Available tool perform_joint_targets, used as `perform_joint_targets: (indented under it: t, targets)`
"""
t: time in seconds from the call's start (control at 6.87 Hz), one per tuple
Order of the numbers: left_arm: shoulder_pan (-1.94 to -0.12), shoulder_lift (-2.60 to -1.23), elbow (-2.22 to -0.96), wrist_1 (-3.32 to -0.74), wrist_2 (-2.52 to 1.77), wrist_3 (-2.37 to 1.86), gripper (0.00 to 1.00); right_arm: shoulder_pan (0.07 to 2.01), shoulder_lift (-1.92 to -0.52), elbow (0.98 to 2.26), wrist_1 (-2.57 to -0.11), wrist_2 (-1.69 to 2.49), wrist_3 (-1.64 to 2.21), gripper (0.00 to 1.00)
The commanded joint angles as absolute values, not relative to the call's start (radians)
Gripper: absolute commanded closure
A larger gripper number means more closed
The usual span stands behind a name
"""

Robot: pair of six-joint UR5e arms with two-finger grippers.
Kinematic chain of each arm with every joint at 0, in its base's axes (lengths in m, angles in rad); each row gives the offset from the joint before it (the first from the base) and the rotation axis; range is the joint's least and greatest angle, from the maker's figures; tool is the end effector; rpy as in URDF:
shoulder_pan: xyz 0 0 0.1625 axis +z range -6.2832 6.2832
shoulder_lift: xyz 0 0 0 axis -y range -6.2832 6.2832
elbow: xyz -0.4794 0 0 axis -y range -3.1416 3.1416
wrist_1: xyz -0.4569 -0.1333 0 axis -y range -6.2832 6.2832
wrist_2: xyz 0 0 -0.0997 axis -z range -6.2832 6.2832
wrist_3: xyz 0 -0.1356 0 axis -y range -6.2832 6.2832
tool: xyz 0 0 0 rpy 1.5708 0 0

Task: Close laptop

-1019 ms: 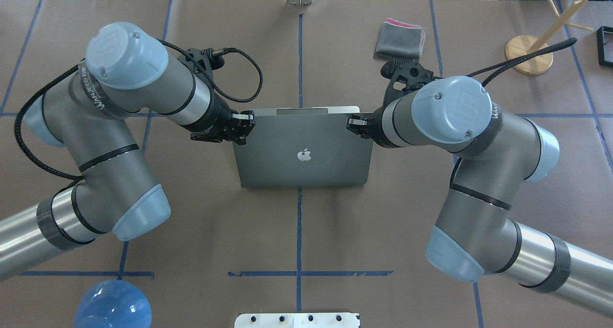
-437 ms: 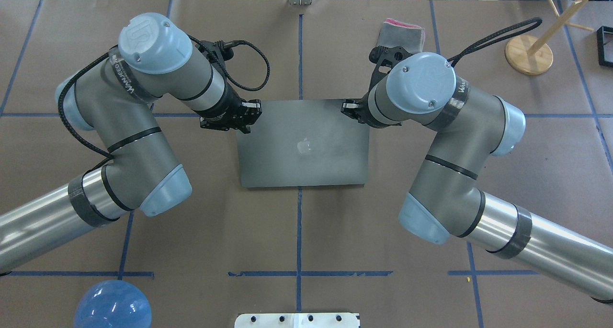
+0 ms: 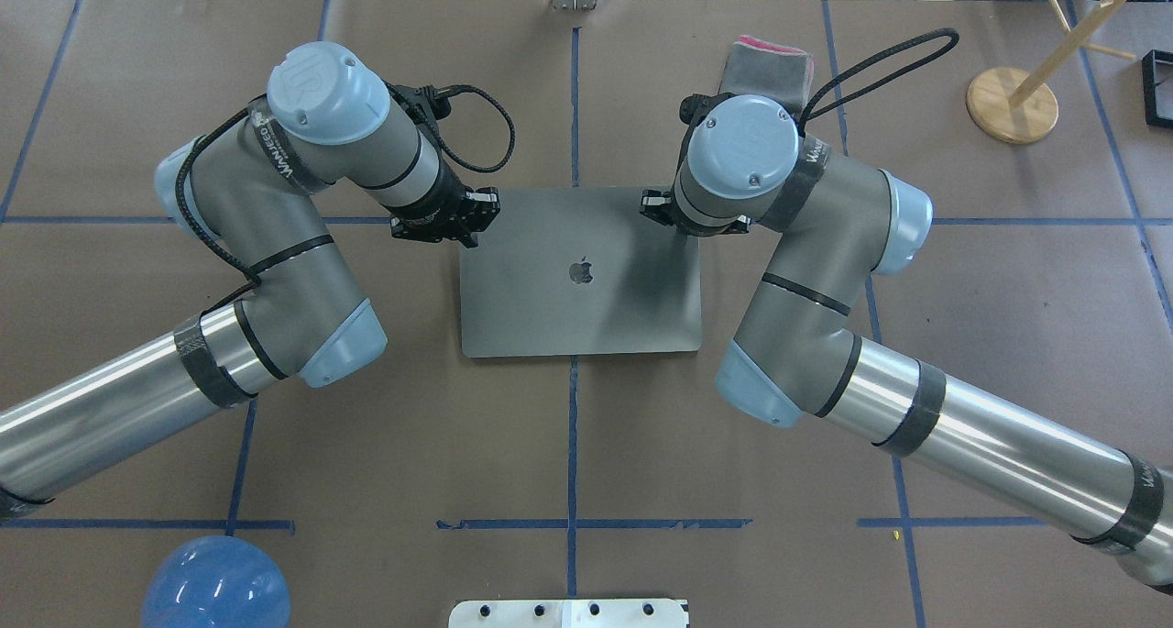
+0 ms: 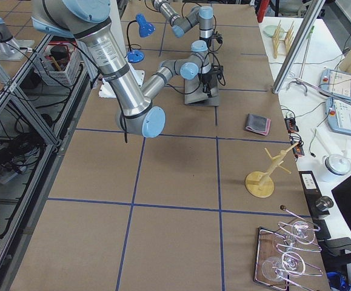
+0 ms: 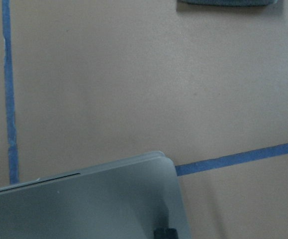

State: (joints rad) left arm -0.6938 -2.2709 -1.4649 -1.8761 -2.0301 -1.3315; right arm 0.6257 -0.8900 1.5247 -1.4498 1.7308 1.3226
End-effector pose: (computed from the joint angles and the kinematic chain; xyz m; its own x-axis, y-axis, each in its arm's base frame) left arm 0.6026 -0.5964 0.2709 0.5372 -0.1705 -0.8261 0.1842 0.9794 -0.0823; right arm -0.6106 -0.5790 0.2932 0.6921 0.2009 0.6933 -0.3297 0.9424 0.0561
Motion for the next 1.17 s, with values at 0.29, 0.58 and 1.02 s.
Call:
perform_joint_targets:
  t: [0.29,0.58,1.02]
  targets:
    - [-0.683,-2.368,-1.246,-1.963,-1.985,-1.330,1.00,0.643,-0.822,1.368,-1.367,1.811,1.315,1.00]
    - [-0.696,-2.373,-1.252,-1.957,-1.991,-1.331,1.00,0.705,-0.818,1.425,-1.382,1.946,1.313,0.85]
    - [-0.767,-2.327,-1.282,-1.938,-2.084,-1.297,0.00,0.761,-0.880,1.504,-1.498,1.951,1.182,0.00]
